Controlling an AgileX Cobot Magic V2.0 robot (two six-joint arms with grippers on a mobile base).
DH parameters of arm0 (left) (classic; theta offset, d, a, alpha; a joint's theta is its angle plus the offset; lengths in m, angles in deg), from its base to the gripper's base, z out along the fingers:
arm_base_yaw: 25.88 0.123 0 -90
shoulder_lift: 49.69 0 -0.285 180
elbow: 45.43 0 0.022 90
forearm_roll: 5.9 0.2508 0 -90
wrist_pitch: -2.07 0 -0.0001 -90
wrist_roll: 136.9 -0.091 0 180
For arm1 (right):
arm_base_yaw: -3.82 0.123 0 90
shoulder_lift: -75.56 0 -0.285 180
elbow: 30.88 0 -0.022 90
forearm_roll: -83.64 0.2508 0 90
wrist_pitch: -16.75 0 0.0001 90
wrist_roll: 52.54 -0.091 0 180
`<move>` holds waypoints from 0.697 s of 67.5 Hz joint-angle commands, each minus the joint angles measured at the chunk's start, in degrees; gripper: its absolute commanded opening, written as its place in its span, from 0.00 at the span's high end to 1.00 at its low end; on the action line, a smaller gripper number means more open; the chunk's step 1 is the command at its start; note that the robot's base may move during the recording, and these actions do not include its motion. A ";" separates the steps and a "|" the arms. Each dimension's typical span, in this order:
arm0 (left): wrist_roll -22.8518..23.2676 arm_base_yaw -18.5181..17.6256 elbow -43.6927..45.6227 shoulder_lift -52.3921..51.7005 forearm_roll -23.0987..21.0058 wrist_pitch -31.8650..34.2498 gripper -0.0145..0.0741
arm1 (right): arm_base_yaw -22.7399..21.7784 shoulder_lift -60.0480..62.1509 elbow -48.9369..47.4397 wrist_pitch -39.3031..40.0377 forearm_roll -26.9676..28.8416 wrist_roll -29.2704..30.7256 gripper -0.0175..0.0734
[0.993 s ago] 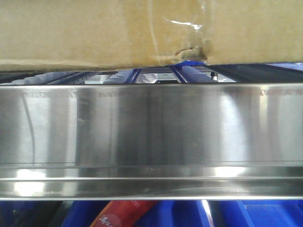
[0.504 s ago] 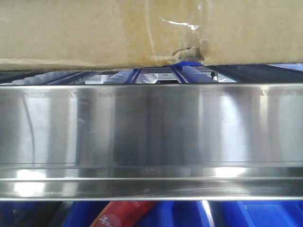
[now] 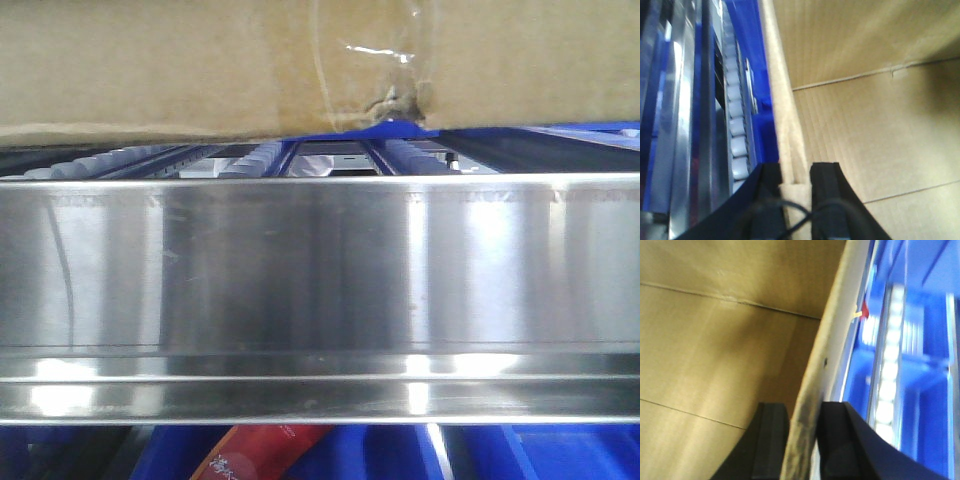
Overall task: Grab carton from right shelf to conveyor
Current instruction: 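Pull the held carton back off the shelf with both grippers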
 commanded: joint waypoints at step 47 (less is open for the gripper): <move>-0.31 -0.81 0.21 -0.66 -4.20 2.76 0.86 | 0.51 0.56 -0.34 9.03 2.84 0.91 0.88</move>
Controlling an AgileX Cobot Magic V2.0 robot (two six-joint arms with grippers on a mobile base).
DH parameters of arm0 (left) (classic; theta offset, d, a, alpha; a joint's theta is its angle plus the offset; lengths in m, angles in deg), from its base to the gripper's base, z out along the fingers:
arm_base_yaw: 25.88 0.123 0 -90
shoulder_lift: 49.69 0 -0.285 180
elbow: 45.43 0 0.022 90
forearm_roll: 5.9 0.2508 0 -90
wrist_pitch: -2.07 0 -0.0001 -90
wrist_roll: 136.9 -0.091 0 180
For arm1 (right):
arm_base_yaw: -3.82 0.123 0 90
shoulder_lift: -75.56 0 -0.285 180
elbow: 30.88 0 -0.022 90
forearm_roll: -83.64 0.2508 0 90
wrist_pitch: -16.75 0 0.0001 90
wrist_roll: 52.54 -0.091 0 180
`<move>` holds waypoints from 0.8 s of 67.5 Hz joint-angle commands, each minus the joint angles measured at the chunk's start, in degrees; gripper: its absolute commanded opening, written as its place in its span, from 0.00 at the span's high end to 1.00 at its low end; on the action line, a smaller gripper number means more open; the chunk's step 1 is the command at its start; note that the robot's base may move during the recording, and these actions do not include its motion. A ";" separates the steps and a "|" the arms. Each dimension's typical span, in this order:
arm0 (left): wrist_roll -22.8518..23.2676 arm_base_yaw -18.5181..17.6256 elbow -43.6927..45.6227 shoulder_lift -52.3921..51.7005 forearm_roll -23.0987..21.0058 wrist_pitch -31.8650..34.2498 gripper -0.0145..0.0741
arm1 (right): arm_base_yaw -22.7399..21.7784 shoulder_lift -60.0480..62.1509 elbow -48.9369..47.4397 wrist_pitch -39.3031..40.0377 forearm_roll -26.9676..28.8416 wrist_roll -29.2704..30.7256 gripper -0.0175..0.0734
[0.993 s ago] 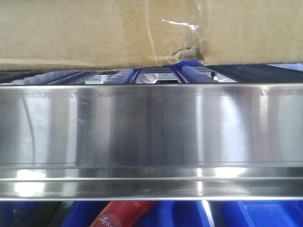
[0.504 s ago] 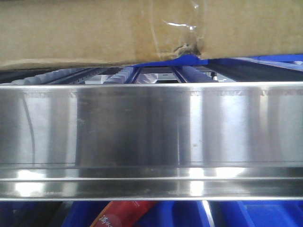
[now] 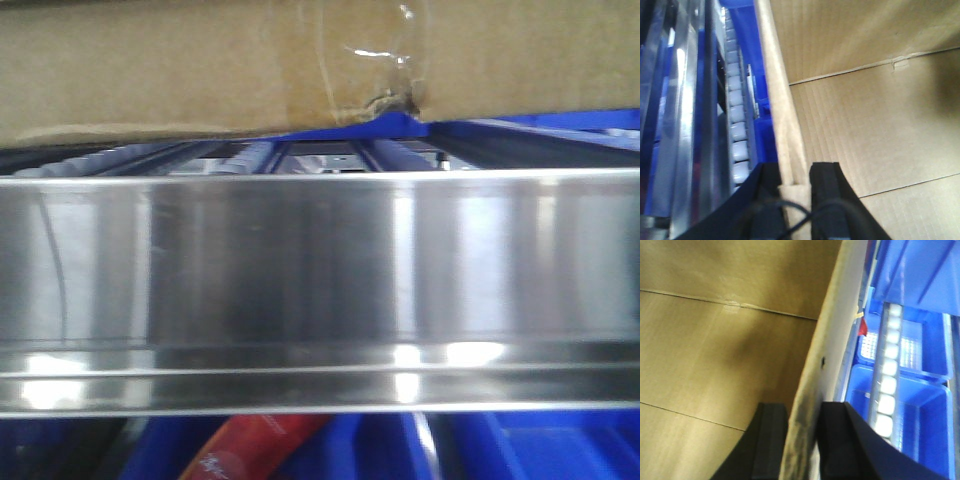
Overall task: Grab carton from right shelf to conveyor
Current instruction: 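Pull the held carton back off the shelf with both grippers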
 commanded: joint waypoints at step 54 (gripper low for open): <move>-0.43 -0.68 0.21 -0.54 -4.83 2.57 0.86 | 0.51 0.43 -0.44 6.81 2.98 0.70 0.88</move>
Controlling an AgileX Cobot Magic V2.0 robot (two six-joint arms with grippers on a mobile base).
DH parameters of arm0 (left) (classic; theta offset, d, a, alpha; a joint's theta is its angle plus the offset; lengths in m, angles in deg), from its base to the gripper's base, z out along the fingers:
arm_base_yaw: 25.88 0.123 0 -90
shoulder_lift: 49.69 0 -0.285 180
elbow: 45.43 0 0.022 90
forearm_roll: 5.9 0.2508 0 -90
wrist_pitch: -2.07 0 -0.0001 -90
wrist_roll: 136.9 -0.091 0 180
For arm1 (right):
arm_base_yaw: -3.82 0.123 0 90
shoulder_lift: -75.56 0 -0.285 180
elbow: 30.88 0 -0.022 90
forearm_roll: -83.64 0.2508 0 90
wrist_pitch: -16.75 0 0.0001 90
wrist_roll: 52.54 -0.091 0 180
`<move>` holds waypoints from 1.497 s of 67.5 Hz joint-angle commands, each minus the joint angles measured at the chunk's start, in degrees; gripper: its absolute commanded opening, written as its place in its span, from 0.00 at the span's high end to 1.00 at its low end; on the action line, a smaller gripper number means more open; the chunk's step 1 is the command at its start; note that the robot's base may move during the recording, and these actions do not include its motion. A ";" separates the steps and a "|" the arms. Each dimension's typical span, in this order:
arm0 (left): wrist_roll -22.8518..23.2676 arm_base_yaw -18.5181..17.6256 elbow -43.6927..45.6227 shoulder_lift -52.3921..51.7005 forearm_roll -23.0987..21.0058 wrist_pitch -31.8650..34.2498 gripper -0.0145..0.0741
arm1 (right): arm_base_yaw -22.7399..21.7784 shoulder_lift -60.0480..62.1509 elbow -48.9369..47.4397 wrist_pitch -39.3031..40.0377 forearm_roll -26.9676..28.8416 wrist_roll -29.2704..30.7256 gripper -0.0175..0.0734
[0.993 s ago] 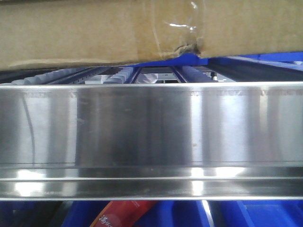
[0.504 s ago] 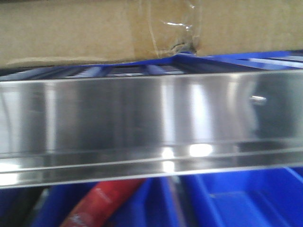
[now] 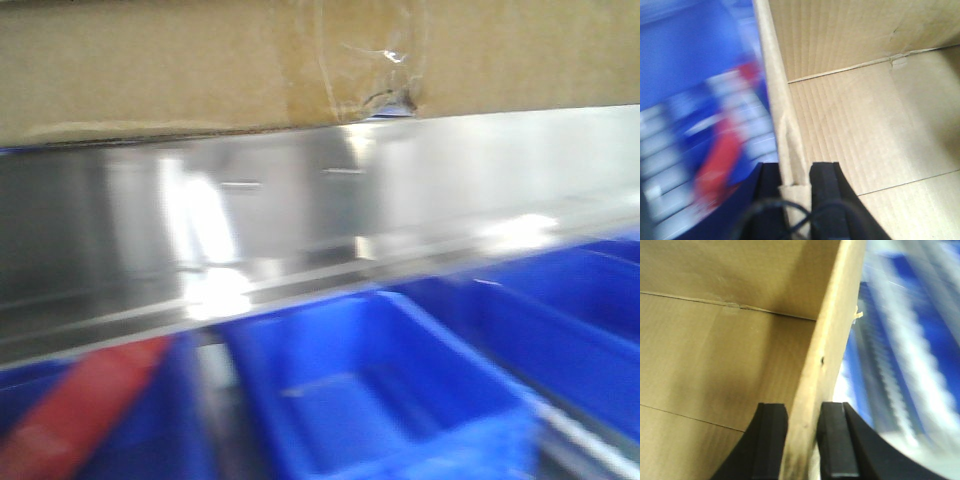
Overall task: Grab carton from right shelf to conveyor
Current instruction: 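Pull the held carton back off the shelf with both grippers, then carry the carton in both grippers while the base drives to the conveyor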
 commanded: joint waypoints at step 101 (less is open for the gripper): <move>-0.43 -0.70 0.21 -0.16 -4.15 2.48 0.86 | 0.51 0.53 -0.44 5.67 2.98 0.58 0.88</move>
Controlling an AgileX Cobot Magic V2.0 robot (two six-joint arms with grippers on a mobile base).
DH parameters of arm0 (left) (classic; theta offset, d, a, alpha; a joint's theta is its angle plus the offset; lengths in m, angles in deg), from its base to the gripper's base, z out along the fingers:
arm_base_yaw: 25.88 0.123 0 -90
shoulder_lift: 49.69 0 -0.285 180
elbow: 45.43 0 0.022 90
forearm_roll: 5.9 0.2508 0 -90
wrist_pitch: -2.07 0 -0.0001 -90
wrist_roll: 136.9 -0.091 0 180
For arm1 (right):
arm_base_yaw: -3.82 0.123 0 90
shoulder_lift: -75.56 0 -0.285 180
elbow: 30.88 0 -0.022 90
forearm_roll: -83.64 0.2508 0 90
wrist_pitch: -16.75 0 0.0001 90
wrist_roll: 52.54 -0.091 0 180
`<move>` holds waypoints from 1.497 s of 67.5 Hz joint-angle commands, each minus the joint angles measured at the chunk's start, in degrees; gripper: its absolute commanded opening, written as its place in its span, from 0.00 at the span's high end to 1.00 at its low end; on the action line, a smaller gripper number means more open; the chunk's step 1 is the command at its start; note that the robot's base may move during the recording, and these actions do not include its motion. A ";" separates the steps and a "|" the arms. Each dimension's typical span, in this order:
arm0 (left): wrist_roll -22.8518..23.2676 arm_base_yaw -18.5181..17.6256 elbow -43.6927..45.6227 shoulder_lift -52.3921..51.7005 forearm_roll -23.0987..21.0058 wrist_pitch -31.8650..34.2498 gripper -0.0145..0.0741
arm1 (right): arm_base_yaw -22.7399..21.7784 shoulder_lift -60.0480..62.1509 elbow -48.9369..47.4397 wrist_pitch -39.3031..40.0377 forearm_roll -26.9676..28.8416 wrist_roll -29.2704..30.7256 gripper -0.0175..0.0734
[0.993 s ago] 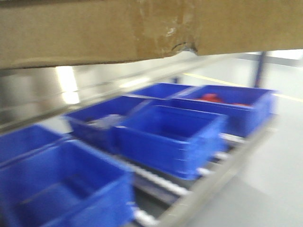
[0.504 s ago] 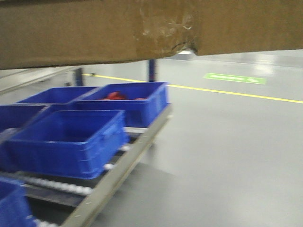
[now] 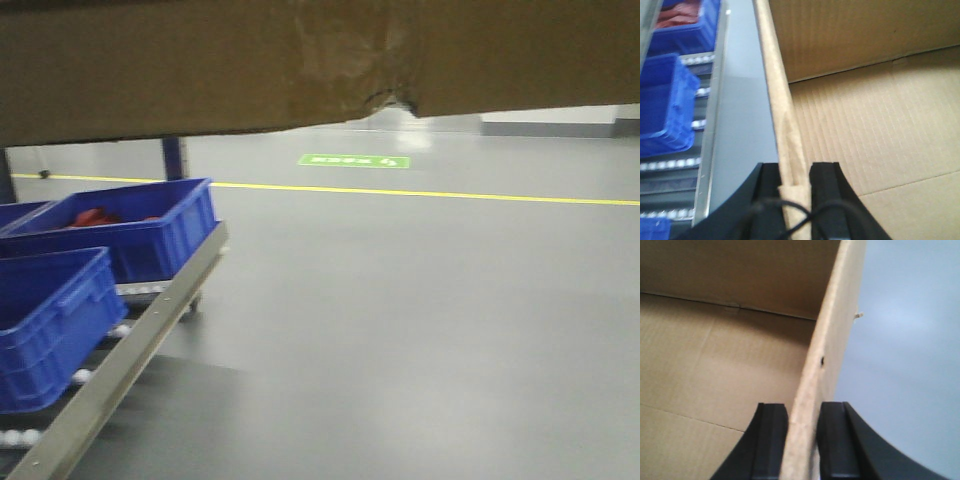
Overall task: Grab carton from right shelf to conveyor
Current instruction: 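Carry the carton in both grippers while the base drives to the conveyor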
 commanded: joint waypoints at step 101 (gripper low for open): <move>-0.43 -0.70 0.21 -0.16 -4.38 2.12 0.86 | 0.51 0.53 -0.44 5.67 2.98 0.48 0.88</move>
